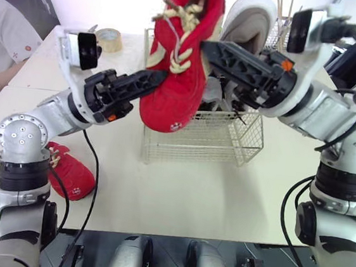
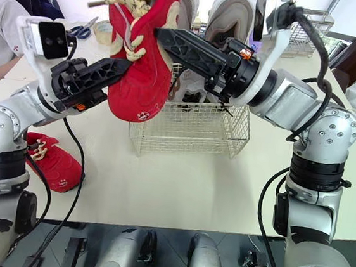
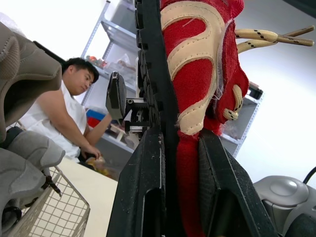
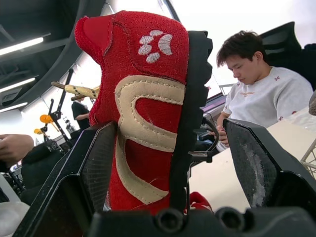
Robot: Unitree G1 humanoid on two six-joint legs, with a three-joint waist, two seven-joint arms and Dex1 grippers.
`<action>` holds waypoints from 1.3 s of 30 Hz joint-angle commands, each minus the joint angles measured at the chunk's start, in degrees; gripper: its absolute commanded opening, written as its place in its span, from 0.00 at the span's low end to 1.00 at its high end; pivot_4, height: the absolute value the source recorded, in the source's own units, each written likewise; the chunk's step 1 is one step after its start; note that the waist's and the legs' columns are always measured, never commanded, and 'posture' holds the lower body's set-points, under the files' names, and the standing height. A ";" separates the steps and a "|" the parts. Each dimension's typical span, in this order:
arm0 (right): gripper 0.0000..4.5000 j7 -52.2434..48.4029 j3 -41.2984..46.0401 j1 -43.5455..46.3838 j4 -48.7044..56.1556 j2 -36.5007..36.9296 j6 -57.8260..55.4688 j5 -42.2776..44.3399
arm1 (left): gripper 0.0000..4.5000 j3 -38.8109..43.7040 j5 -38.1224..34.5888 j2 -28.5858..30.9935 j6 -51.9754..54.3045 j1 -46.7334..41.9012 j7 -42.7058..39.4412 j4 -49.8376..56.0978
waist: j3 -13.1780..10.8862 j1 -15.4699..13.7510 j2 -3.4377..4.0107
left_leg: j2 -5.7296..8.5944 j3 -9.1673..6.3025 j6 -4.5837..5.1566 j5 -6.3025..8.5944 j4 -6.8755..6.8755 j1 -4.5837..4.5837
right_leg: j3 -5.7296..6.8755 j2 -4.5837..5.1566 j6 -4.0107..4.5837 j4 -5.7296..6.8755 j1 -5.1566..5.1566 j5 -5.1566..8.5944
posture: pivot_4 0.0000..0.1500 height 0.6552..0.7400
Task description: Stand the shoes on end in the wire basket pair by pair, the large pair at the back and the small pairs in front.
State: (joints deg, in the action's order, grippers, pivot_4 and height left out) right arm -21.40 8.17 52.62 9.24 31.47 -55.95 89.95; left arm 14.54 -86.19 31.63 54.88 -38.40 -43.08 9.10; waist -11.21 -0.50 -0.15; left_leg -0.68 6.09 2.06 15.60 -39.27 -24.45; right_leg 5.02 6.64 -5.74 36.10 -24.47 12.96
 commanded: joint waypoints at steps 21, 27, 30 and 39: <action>0.06 -8.37 4.43 1.92 1.04 0.83 0.85 -0.92 | 0.35 -1.37 7.87 2.68 0.50 -0.35 -3.83 1.22 | 0.00 -0.01 0.00 | 0.00 0.00 0.01 0.01 0.00 0.00 | 0.00 -0.01 0.00 -0.02 0.00 0.00 | 1.00 1.00; 0.06 -26.99 4.13 1.16 -1.17 7.30 10.03 -17.90 | 0.99 -0.07 14.35 11.06 -0.03 0.85 -5.60 3.29 | -0.01 -0.02 0.00 | 0.00 0.01 0.04 0.03 0.03 -0.01 | 0.00 -0.03 -0.01 -0.07 0.00 0.01 | 1.00 1.00; 0.06 -38.41 4.05 2.17 -7.98 14.01 10.32 -22.63 | 0.99 2.73 18.02 19.36 0.04 3.24 -6.67 5.97 | -0.06 0.28 -0.06 | -0.01 0.02 0.06 0.04 0.05 -0.02 | 0.00 -0.03 -0.01 -0.10 -0.01 0.01 | 1.00 1.00; 0.06 -53.65 0.00 -0.20 -18.80 16.26 20.21 -38.24 | 0.99 10.53 10.39 27.85 6.22 7.00 -3.29 8.34 | -0.07 0.21 -0.06 | -0.04 0.02 0.03 0.04 0.08 0.00 | 0.01 0.02 -0.01 -0.11 -0.03 0.02 | 1.00 1.00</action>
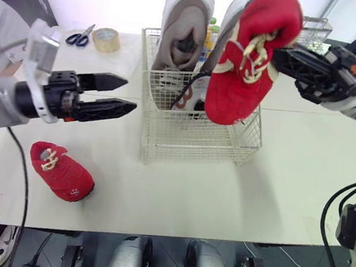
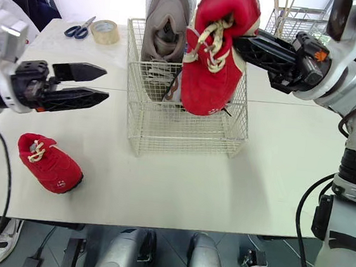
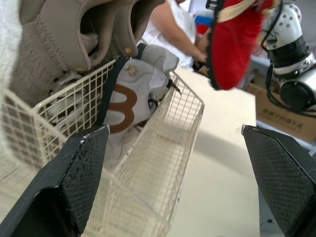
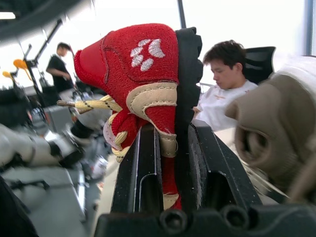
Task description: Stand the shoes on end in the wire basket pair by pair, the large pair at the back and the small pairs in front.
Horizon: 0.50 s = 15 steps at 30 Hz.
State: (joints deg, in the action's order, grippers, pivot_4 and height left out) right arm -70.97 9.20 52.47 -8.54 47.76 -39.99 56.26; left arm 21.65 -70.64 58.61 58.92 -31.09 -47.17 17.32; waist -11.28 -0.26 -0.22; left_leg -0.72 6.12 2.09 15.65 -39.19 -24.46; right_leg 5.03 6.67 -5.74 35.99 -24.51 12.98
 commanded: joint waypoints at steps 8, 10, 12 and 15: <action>0.06 -10.29 -4.15 -3.46 -5.89 -2.12 11.90 -14.53 | 0.99 5.72 -12.55 -0.21 3.93 2.75 5.13 0.66 | -0.02 0.01 0.00 | 0.00 0.01 -0.05 -0.03 0.00 -0.01 | 0.00 0.01 -0.01 0.02 -0.01 0.00 | 1.00 1.00; 0.06 -10.88 -3.85 -3.43 -7.71 -2.74 13.37 -15.88 | 0.99 6.08 -13.87 -0.22 3.85 3.30 6.20 0.61 | -0.02 0.03 0.00 | 0.01 0.01 -0.06 -0.03 0.00 0.00 | 0.00 0.02 -0.01 0.02 -0.01 0.00 | 1.00 1.00; 0.06 -11.74 -4.03 -3.81 -9.99 -3.06 15.78 -17.96 | 0.99 6.07 -14.73 -0.30 3.76 3.67 6.98 0.65 | -0.02 0.08 0.00 | 0.01 0.01 -0.07 -0.03 0.00 0.00 | 0.00 0.01 -0.01 0.02 -0.01 0.00 | 1.00 1.00; 0.06 -12.05 -3.65 -5.03 -12.98 -3.92 19.26 -20.25 | 0.99 5.72 -15.27 -0.40 3.57 3.82 7.64 0.54 | -0.01 0.08 0.00 | 0.01 0.00 -0.09 -0.04 0.00 0.01 | 0.00 0.01 -0.01 0.03 -0.01 0.00 | 1.00 1.00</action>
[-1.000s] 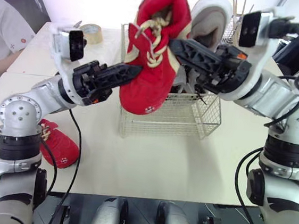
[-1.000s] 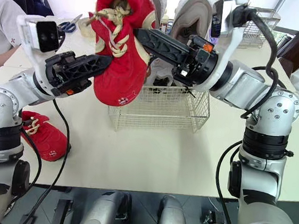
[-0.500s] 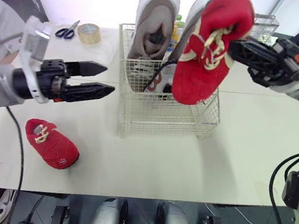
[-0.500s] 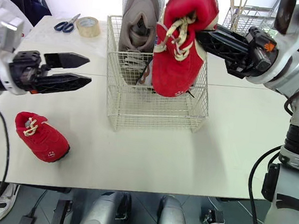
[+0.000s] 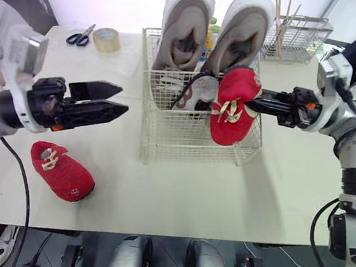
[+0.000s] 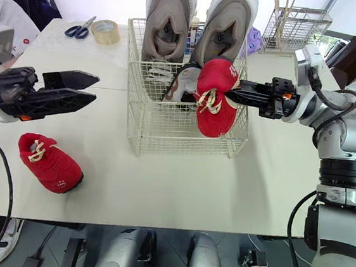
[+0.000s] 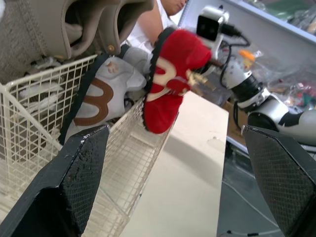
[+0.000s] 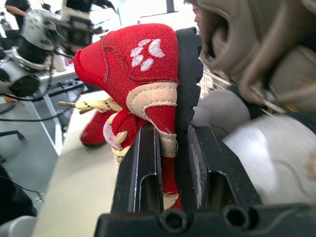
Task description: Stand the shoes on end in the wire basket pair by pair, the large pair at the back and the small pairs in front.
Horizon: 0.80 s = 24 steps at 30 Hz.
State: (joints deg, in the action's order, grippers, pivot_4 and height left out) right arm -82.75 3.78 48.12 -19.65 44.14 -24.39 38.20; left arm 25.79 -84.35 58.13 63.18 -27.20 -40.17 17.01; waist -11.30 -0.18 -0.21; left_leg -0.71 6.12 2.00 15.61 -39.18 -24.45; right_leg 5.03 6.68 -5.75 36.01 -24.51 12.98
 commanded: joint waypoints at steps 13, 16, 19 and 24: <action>0.28 1.66 5.27 -8.29 -3.58 -1.99 1.94 -2.49 | 1.00 -0.21 -0.66 -1.68 -1.04 -0.79 0.79 -0.56 | 0.05 -0.21 -0.05 | 0.02 -0.02 -0.05 -0.03 -0.02 0.09 | 0.00 0.00 0.00 0.05 0.10 0.00 | 1.00 1.00; 0.56 2.97 5.82 -9.13 -3.40 -1.79 2.97 -3.78 | 1.00 -0.34 -0.01 -2.00 -1.08 -0.63 0.45 -0.85 | 0.05 -0.06 -0.05 | 0.02 -0.02 -0.05 -0.03 -0.02 0.08 | 0.00 0.01 0.01 0.04 0.11 -0.01 | 1.00 1.00; 0.89 3.50 5.93 -9.89 -3.23 -1.39 3.38 -4.63 | 1.00 -0.75 0.52 -2.30 -1.22 -0.81 0.41 -1.03 | 0.08 0.40 -0.10 | 0.01 -0.01 -0.07 -0.04 -0.03 0.16 | -0.01 0.00 0.01 0.07 0.14 -0.01 | 1.00 1.00; 0.89 5.70 8.50 -9.94 -0.71 -0.35 1.92 -3.48 | 1.00 -0.61 1.37 -2.72 -1.74 -0.38 0.32 -1.30 | 0.08 0.90 -0.10 | 0.01 -0.03 -0.07 -0.04 -0.02 0.19 | -0.01 0.01 0.01 0.09 0.19 -0.01 | 1.00 1.00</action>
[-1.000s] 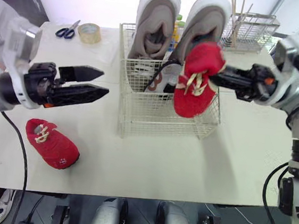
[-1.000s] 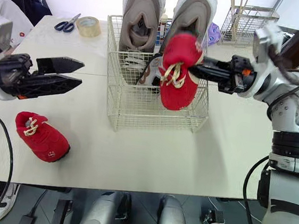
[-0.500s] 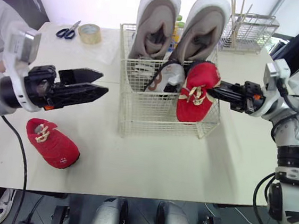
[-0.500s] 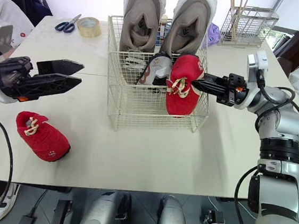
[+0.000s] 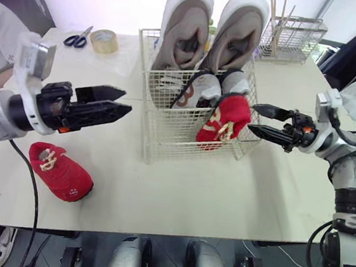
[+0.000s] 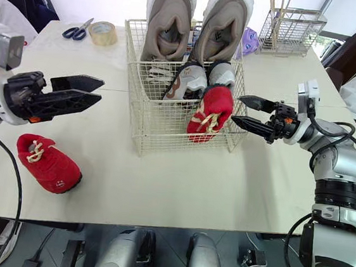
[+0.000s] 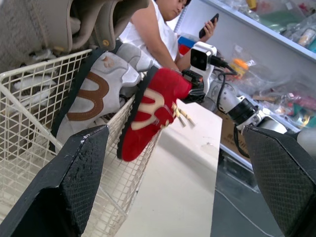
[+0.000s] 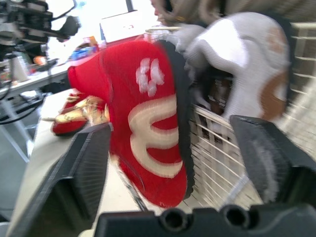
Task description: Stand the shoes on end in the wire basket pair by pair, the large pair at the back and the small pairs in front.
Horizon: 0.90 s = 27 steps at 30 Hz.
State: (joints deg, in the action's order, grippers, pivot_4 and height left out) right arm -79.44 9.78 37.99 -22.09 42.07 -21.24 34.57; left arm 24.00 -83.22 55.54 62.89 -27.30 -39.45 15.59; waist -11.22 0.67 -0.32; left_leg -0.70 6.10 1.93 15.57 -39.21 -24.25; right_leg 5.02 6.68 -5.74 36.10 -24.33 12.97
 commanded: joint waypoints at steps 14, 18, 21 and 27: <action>0.89 9.34 11.22 1.63 20.37 8.13 -19.22 13.63 | 1.00 6.67 5.30 1.57 -2.35 9.64 -2.50 -0.65 | -0.04 -0.08 0.05 | -0.02 0.00 -0.01 0.01 0.05 -0.10 | 0.00 0.06 0.01 -0.04 -0.14 0.01 | 1.00 1.00; 0.89 11.39 12.31 6.52 21.08 9.99 -22.78 16.84 | 1.00 9.51 6.78 1.64 -2.02 12.30 -1.38 -3.41 | -0.04 0.02 0.06 | -0.01 0.00 0.02 0.04 0.05 -0.10 | 0.00 0.11 0.03 -0.06 -0.15 0.01 | 1.00 1.00; 0.89 15.00 10.97 13.24 22.57 8.93 -25.23 19.00 | 1.00 13.83 6.67 2.17 -1.31 13.73 0.53 -8.31 | -0.08 0.28 0.12 | -0.04 0.01 0.00 0.04 0.07 -0.13 | -0.04 0.15 0.04 -0.03 -0.26 0.01 | 1.00 1.00; 0.95 14.74 4.57 21.71 30.60 5.60 -30.72 25.24 | 1.00 25.49 11.75 4.25 1.47 24.48 3.54 -12.84 | -0.08 0.73 0.12 | -0.12 0.03 -0.04 0.04 0.23 -0.19 | -0.06 0.16 0.11 -0.09 -0.39 0.04 | 1.00 1.00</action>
State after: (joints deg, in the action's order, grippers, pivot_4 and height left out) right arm -64.37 15.36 57.63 4.70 47.40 -50.25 56.89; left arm 43.86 -72.53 58.70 62.74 -5.03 -36.53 3.47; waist -11.30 1.40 -0.19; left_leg -0.82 6.15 1.88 15.61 -38.96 -24.46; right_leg 4.95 6.86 -5.63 36.02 -24.76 13.01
